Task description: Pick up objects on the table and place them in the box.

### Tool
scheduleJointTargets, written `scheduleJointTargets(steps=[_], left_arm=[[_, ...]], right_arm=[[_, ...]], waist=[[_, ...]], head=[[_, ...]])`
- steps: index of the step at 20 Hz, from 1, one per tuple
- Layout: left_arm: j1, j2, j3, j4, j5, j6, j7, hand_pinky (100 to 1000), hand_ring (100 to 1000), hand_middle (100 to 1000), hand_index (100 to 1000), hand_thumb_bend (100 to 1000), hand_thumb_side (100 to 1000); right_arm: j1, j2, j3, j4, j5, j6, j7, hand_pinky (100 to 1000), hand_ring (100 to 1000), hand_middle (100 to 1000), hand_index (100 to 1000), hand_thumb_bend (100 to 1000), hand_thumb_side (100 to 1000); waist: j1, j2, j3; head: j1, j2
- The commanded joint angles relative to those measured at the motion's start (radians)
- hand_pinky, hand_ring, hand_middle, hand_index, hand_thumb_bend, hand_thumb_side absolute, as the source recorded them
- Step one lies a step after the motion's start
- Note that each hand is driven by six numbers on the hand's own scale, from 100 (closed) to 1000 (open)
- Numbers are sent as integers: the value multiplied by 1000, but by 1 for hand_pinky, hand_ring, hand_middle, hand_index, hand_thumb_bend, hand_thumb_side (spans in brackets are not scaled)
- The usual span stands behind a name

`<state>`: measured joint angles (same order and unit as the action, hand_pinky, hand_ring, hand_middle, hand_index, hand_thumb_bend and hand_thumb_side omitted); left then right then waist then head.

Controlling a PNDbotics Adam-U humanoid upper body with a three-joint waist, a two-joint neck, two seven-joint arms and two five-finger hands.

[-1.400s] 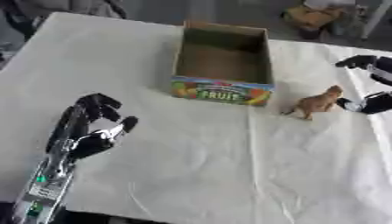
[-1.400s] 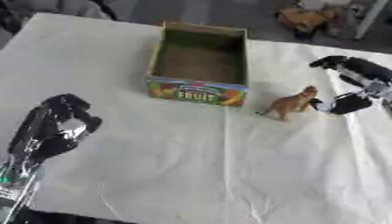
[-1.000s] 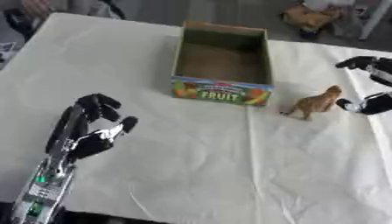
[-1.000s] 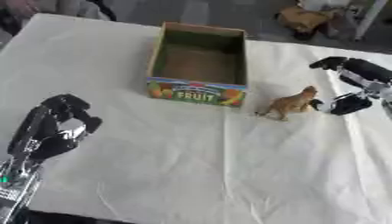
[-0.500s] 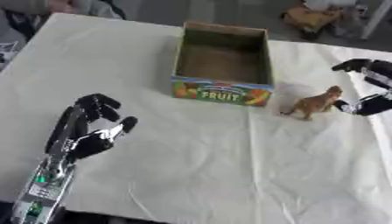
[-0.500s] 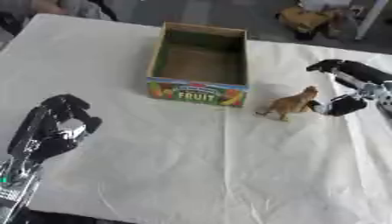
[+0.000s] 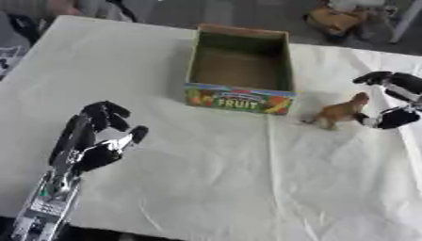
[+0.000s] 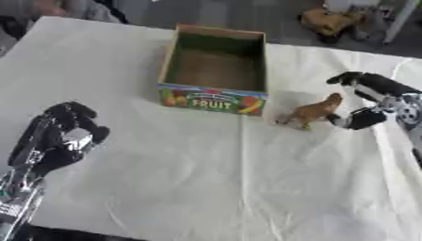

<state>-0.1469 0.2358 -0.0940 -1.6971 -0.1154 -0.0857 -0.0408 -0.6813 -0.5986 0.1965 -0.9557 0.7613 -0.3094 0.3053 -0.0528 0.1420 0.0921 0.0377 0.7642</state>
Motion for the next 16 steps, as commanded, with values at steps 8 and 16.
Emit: scheduleJointTargets(steps=[8,16], left_arm=[[-12,1,-1,-15,2,-1,-2,554,511,537,594,652,365],[-12,0,-2,-16,3,-1,-2,554,510,537,594,652,365]], right_arm=[[-32,7,-19,41,43,-15,-16,926,906,879,942,311,236],[-40,21,-19,58,55,-22,-20,924,903,870,938,307,235]], waist=[[6,-15,1],[8,-15,2]], head=[[-6,6],[-9,6]])
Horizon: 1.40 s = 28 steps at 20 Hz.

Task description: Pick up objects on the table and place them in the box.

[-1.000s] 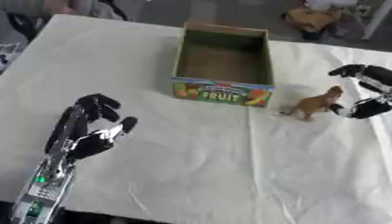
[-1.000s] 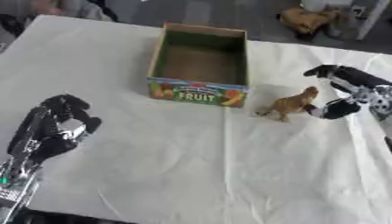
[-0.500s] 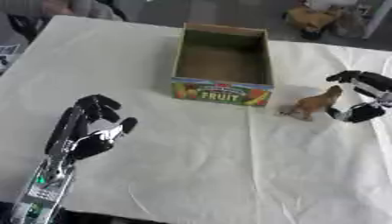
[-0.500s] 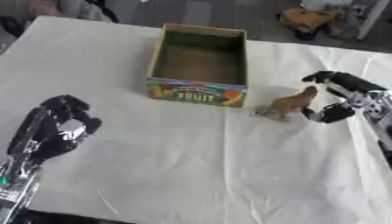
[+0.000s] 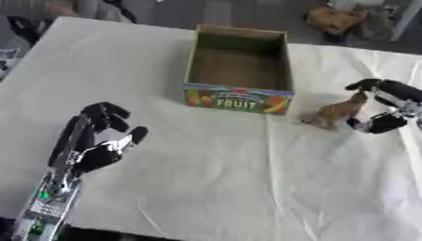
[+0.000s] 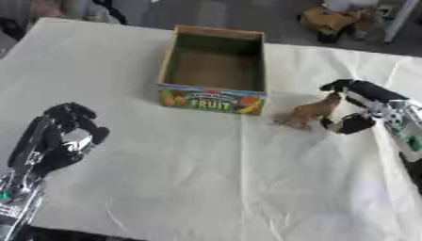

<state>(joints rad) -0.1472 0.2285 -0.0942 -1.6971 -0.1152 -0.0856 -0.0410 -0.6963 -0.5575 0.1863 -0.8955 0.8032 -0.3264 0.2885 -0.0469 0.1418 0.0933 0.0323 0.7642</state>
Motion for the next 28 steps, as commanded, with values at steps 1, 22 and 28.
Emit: scheduleJointTargets(steps=[1,22,28], left_arm=[[-12,8,-1,-16,3,-1,-2,554,510,537,594,652,365],[-11,5,-3,-14,4,-1,-3,554,509,536,593,653,366],[-11,4,-3,-14,4,-1,-3,554,508,535,593,653,366]], right_arm=[[-25,-19,-9,-1,15,-5,-5,924,901,868,936,307,232],[-53,24,-13,42,115,-23,-58,890,849,775,869,284,100],[-58,33,-14,48,155,-26,-85,866,815,670,809,274,100]], waist=[[3,-15,0],[2,-15,3],[1,-15,3]], head=[[-3,6],[-10,6],[-11,6]])
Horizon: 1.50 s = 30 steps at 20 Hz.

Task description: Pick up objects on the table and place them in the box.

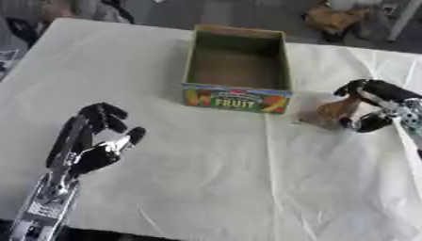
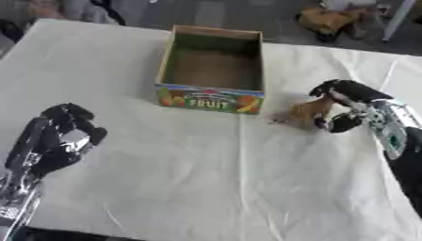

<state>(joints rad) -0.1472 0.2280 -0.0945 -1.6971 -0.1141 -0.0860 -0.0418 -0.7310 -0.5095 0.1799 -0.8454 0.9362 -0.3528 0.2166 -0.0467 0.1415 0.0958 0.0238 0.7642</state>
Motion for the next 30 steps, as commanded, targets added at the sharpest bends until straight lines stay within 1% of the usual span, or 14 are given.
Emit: scheduleJointTargets(steps=[1,3,6,9,12,13,15,18,23,30], left_arm=[[-11,4,-3,-14,3,-1,-3,554,508,535,593,653,366],[-11,3,-3,-14,3,-1,-3,554,508,535,593,653,365],[-11,3,-2,-14,3,-1,-2,554,508,535,593,653,365],[-11,3,-3,-14,3,-1,-3,554,508,535,593,654,365],[-11,2,-3,-14,3,-1,-3,553,507,534,593,653,365],[-11,2,-3,-14,3,-1,-2,553,507,534,593,653,366],[-11,2,-3,-14,3,-1,-3,554,507,534,593,654,365],[-11,2,-2,-14,3,-1,-2,553,507,534,593,654,365],[-11,2,-2,-14,3,-1,-2,554,506,534,593,654,365],[-10,5,-2,-14,2,-1,-2,553,506,534,592,654,365]], right_arm=[[-24,-13,-7,-1,30,0,-19,862,808,648,793,270,100],[-25,-9,-8,2,42,-1,-31,853,793,598,749,267,100],[-25,-3,-7,5,56,-4,-48,837,756,504,645,257,100],[-24,3,-8,7,66,-4,-66,825,723,451,572,238,100],[-23,8,-8,11,73,-4,-80,809,684,393,502,194,100],[-23,9,-9,11,74,-4,-85,800,671,377,486,168,100],[-23,11,-10,12,75,-3,-95,783,645,351,458,144,100],[-23,10,-12,9,71,0,-111,765,617,322,431,100,100],[-28,-6,-16,-26,45,9,-135,752,595,304,417,100,100],[-67,-49,-8,-124,-3,21,-107,754,593,301,416,100,100]], waist=[[1,-15,1],[1,-16,1],[1,-16,1],[2,-17,0],[2,-17,0],[3,-17,0],[3,-17,1],[4,-17,1],[4,-18,-1],[2,-20,-3]], head=[[-2,6],[-2,6],[-3,6],[-3,6],[-4,6],[-4,6],[-4,6],[-3,6],[-1,6],[1,6]])
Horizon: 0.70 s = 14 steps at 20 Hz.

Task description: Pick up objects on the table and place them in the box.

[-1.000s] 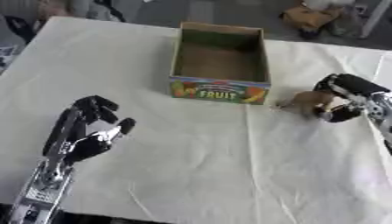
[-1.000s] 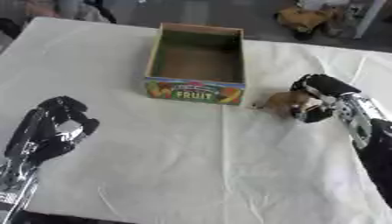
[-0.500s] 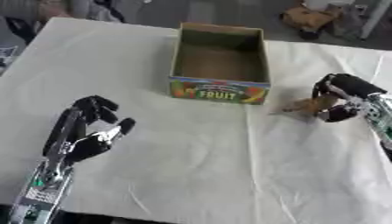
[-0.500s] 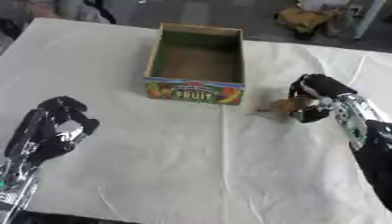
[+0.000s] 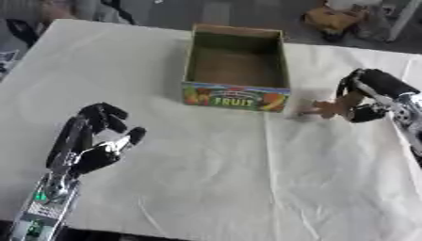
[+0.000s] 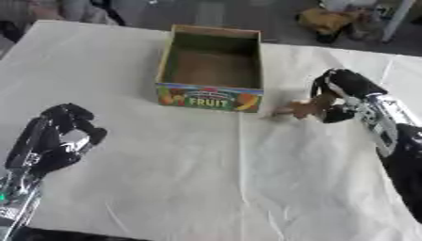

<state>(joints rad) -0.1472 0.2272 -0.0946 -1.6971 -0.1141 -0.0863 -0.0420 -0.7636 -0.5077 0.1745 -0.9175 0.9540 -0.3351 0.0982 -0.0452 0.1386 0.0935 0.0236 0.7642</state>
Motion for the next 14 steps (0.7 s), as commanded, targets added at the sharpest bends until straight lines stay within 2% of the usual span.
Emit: scheduleJointTargets(steps=[1,7,14], left_arm=[[-9,6,-3,-13,2,-1,-3,553,506,534,592,654,365],[-9,6,-4,-13,2,-1,-5,553,506,534,593,655,364],[-10,4,-8,-12,2,-1,-8,553,505,533,592,656,364]], right_arm=[[-45,-56,-1,-64,-25,5,18,754,593,301,416,100,100],[-103,-68,-1,-104,-38,16,46,755,591,298,414,100,100],[-173,-48,-11,-80,-24,24,52,755,589,298,413,100,100]], waist=[[0,-18,-1],[-2,-22,6],[-3,-22,23]], head=[[1,6],[1,6],[-4,6]])
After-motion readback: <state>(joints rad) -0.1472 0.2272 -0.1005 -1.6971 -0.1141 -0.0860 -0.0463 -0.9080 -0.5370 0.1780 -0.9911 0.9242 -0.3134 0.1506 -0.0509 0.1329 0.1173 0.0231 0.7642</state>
